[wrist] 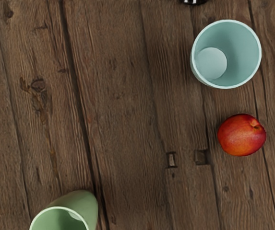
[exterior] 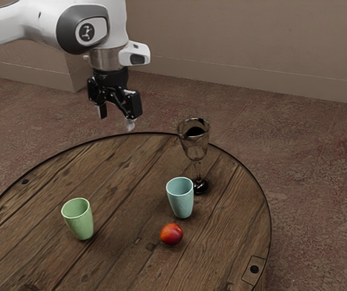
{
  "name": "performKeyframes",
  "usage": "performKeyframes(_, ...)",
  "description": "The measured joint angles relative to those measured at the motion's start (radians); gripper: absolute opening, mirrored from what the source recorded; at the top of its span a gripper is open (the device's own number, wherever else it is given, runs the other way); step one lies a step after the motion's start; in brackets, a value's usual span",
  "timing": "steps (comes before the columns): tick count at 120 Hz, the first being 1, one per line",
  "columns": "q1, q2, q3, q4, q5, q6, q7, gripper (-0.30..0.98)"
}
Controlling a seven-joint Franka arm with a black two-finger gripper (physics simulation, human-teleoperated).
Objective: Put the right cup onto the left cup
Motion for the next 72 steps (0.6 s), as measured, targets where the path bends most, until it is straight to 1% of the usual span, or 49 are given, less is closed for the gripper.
performKeyframes(25,0.028,-0.001,-0.003,-0.021,-0.005,0.044,-0.003,0.69)
performKeyframes(47,0.062,0.006,-0.006,-0.086,-0.048,0.101,-0.012,0.69)
performKeyframes(58,0.049,0.01,-0.005,-0.115,-0.056,0.141,-0.023,0.69)
performKeyframes(72,0.0,0.013,-0.006,-0.168,-0.062,0.205,-0.037,0.69)
